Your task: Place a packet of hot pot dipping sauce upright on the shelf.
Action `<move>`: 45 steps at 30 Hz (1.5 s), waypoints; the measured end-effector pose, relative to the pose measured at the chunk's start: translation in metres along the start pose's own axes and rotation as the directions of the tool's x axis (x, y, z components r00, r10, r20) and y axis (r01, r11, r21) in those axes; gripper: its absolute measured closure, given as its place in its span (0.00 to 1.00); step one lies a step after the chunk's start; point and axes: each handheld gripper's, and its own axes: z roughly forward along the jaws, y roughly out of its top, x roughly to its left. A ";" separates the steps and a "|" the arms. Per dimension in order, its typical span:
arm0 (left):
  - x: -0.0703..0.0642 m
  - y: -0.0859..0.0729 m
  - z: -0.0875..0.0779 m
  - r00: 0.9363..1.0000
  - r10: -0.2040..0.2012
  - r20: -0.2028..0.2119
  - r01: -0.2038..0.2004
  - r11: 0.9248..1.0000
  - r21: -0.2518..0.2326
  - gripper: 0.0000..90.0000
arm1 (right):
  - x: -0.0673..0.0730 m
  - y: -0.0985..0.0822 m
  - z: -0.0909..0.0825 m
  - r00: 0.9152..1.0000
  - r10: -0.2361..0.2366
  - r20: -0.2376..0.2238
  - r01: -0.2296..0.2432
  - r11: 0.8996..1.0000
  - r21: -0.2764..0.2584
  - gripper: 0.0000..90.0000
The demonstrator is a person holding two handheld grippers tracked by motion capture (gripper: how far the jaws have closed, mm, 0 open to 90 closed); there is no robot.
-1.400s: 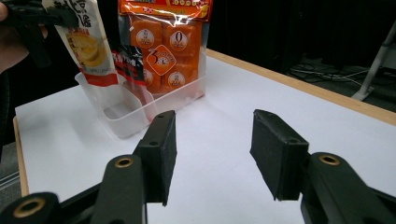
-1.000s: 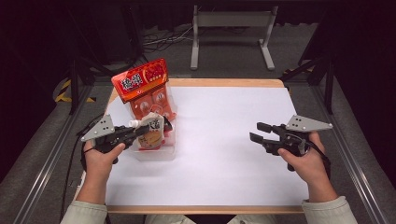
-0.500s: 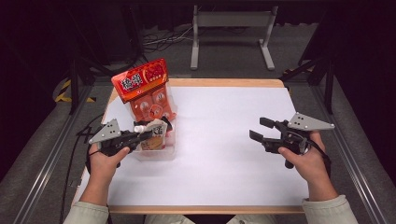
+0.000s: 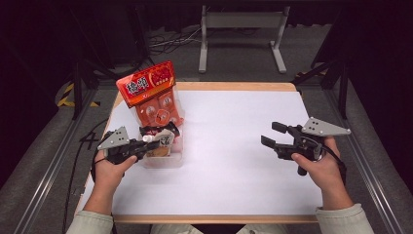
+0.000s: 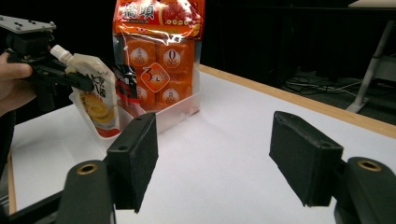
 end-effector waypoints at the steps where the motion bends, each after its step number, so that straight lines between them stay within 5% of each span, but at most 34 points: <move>1: 0.001 -0.001 0.000 1.000 -0.004 -0.001 0.004 1.000 0.007 0.95 | 0.000 0.000 0.000 1.000 0.002 -0.003 -0.002 1.000 -0.001 0.36; 8: 0.003 -0.003 -0.005 0.999 -0.038 0.004 0.038 0.999 0.011 0.92 | 0.000 0.001 0.002 1.000 0.004 -0.012 -0.004 1.000 -0.004 0.36; 13: 0.002 -0.004 -0.014 0.998 -0.047 -0.039 0.048 0.999 0.004 0.83 | 0.000 0.001 0.003 1.000 0.002 -0.015 -0.002 1.000 -0.005 0.36; 19: -0.002 -0.002 -0.022 0.993 -0.063 -0.098 0.061 0.998 -0.020 0.52 | 0.000 0.000 0.004 1.000 0.002 -0.019 -0.002 1.000 -0.002 0.35; 21: -0.004 0.000 -0.024 0.983 -0.074 -0.168 0.071 0.997 -0.021 0.26 | -0.001 0.000 0.003 1.000 0.001 -0.015 -0.001 1.000 0.001 0.34; 24: -0.007 0.001 -0.031 0.974 -0.087 -0.208 0.088 0.996 -0.008 0.06 | -0.001 -0.002 0.000 1.000 0.002 -0.011 -0.002 1.000 0.002 0.34; 29: -0.021 0.003 -0.049 0.962 -0.078 -0.261 0.081 0.997 0.001 0.03 | -0.002 -0.006 -0.009 1.000 0.009 0.000 -0.009 1.000 -0.012 0.31; 33: -0.031 0.001 -0.059 0.966 -0.083 -0.244 0.089 0.996 0.014 0.03 | -0.004 -0.014 -0.020 1.000 0.004 0.019 -0.004 1.000 -0.008 0.31; 42: -0.043 -0.006 -0.064 0.963 -0.063 -0.262 0.078 0.996 0.050 0.04 | -0.008 -0.050 -0.044 0.995 -0.009 0.096 0.010 1.000 -0.011 0.30; 45: -0.046 -0.015 -0.062 0.964 -0.095 -0.249 0.106 0.994 0.033 0.05 | -0.007 -0.061 -0.050 0.994 -0.005 0.112 0.008 1.000 -0.024 0.30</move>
